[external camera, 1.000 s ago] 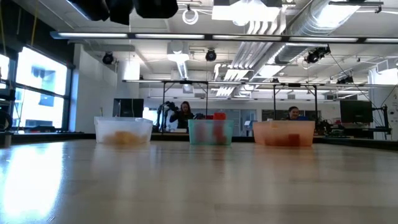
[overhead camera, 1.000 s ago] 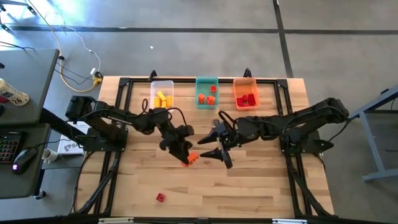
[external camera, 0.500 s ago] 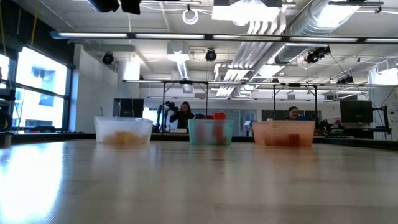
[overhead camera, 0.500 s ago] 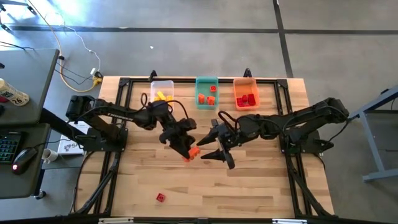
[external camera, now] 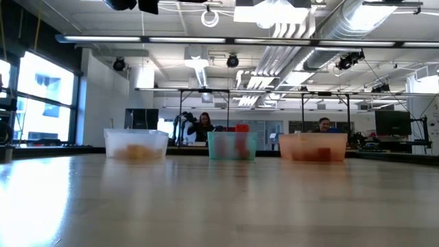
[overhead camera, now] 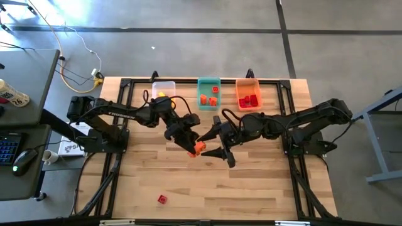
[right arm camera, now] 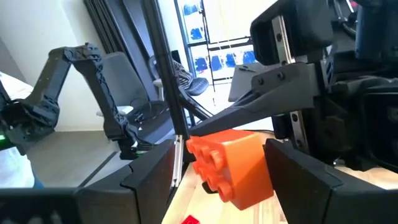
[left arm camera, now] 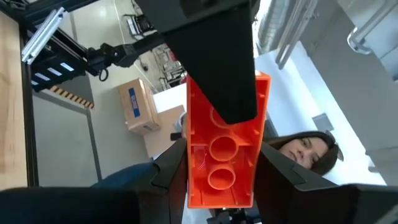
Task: Sort & place blocks by color
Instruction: Put the orange game piece into the blue bin
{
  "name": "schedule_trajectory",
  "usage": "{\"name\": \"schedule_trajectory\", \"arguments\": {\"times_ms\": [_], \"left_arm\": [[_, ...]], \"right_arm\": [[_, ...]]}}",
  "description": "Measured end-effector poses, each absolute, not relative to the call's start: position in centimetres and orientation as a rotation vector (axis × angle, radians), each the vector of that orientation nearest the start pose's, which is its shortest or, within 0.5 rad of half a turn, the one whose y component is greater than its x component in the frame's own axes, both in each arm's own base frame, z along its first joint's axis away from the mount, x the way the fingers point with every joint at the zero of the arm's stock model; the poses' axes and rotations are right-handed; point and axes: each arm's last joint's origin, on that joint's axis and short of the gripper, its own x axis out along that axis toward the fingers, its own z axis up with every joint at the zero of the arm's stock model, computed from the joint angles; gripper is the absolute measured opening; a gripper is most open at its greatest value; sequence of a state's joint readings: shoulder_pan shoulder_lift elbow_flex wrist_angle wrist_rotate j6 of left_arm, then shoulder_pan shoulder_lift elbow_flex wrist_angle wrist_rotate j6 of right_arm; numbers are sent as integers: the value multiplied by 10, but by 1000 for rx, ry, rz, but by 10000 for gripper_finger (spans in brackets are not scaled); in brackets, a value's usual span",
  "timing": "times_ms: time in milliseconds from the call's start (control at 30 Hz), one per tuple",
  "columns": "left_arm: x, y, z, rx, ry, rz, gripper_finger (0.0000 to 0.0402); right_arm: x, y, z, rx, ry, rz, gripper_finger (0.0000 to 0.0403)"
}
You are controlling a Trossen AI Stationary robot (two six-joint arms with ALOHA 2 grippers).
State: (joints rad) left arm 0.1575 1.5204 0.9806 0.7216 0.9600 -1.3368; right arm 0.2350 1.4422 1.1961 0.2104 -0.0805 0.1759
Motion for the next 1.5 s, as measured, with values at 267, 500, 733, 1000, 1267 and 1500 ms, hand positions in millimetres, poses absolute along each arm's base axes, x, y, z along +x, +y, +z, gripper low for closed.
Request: {"name": "schedule_trajectory", "arguments": {"times_ms": [267, 500, 733, 1000, 1267, 1500], "left_arm": [[329, 37, 308, -1196, 398, -749, 119], [328, 45, 308, -1250, 407, -724, 119], [326, 53, 308, -1278, 440, -733, 119], [324, 54, 307, -1284, 493, -769, 119], [324, 58, 307, -1290, 484, -756, 131], [323, 67, 306, -1290, 446, -717, 161]], "right_arm": [[326, 77, 360, 170, 64, 293, 238], [328, 70, 360, 171, 64, 275, 216], [328, 66, 358, 169, 89, 260, 156], [329, 64, 356, 168, 104, 252, 131], [328, 64, 356, 129, 108, 258, 76], [328, 62, 355, 128, 119, 236, 76]]}}
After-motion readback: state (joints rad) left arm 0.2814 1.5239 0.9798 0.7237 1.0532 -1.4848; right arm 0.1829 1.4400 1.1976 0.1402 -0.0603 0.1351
